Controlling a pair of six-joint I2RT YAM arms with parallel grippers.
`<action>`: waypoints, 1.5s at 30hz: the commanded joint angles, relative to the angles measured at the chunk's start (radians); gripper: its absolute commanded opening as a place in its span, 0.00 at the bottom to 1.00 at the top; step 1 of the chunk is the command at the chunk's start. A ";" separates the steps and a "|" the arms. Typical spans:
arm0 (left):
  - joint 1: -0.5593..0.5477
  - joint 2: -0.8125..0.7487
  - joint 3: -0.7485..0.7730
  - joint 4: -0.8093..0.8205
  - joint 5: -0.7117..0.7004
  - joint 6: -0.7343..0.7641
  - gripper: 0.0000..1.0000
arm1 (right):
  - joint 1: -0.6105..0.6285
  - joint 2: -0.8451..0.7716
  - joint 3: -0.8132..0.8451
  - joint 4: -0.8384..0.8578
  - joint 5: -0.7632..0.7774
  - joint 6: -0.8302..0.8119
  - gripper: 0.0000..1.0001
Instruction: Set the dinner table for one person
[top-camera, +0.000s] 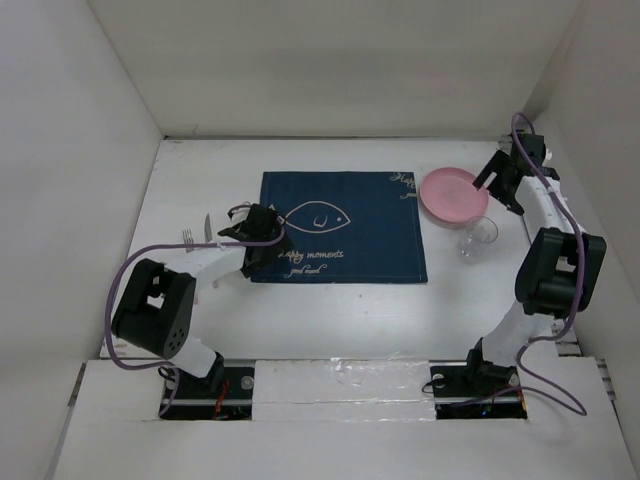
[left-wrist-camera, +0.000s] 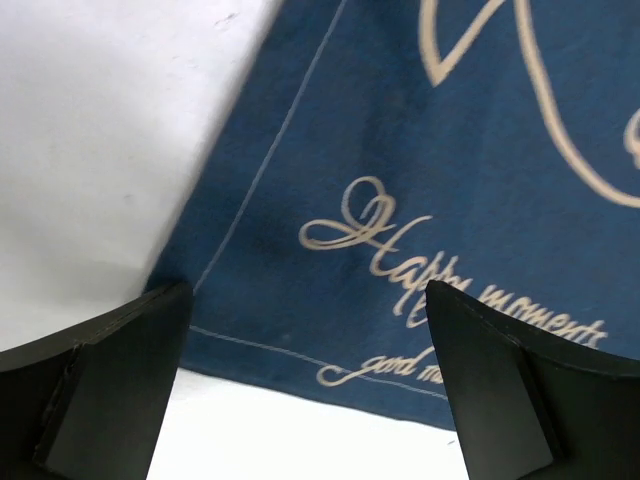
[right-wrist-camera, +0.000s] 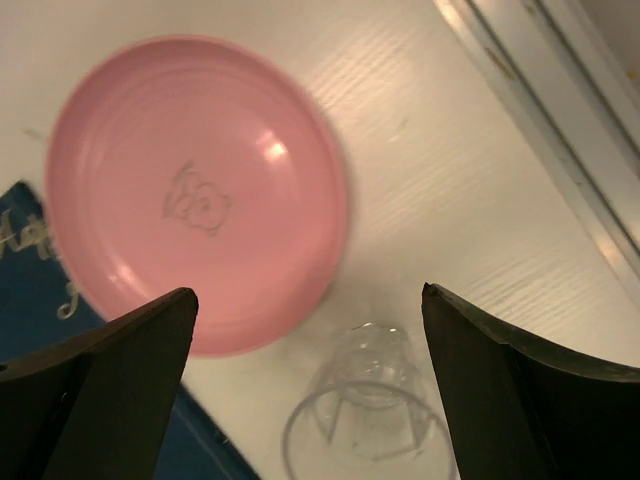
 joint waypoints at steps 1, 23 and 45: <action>-0.018 0.010 0.018 0.042 0.008 -0.044 1.00 | -0.023 0.035 -0.027 0.045 -0.033 0.010 1.00; -0.018 -0.150 -0.082 0.057 0.095 -0.055 1.00 | -0.097 0.264 0.036 0.082 -0.131 0.037 0.93; -0.018 -0.369 0.077 -0.132 0.034 -0.015 1.00 | -0.115 0.347 0.142 0.025 -0.122 0.008 0.10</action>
